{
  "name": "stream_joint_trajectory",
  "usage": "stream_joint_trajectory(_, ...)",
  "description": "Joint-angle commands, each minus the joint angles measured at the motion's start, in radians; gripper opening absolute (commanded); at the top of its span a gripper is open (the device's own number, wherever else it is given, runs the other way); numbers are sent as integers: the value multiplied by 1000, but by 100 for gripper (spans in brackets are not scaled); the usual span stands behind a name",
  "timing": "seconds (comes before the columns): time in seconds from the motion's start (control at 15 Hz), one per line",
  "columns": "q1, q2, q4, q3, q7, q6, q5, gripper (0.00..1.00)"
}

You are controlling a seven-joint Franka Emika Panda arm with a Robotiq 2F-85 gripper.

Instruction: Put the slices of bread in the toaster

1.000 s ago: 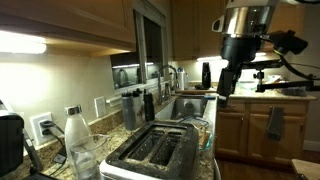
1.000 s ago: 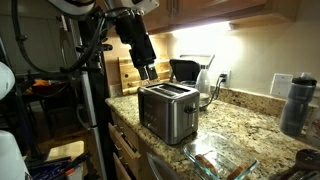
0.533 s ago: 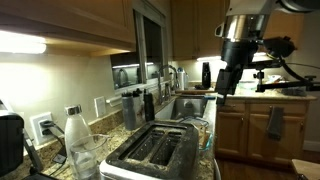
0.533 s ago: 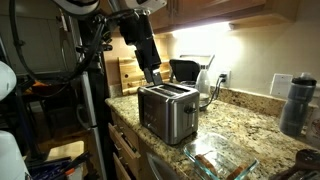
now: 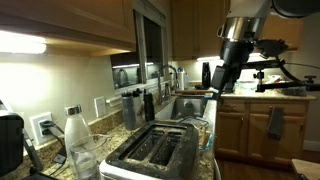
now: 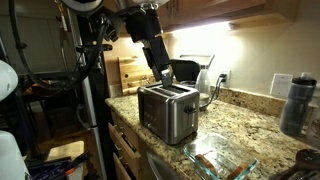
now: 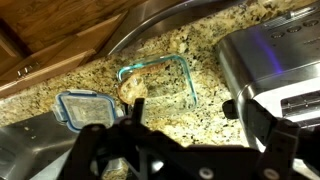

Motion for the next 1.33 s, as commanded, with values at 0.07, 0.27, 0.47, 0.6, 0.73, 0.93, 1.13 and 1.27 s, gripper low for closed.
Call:
stream_joint_trajectory(0.07, -10, 0, 2, 5, -5, -1, 6, 100)
stream_joint_trajectory(0.27, -9, 0, 2, 9, -5, -2, 5, 100)
stream_joint_trajectory(0.47, -9, 0, 2, 9, -5, -2, 5, 100)
stream_joint_trajectory(0.6, -9, 0, 2, 9, -5, -2, 5, 100)
stream_joint_trajectory(0.73, -10, 6, 2, 10, -2, 3, 5, 100)
stream_joint_trajectory(0.93, -18, 26, -2, 3, -16, 23, -8, 100)
stream_joint_trajectory(1.13, -39, 53, -2, 4, -18, 37, -41, 100)
stream_joint_trajectory(1.27, -57, 74, 2, 4, -19, 46, -66, 100)
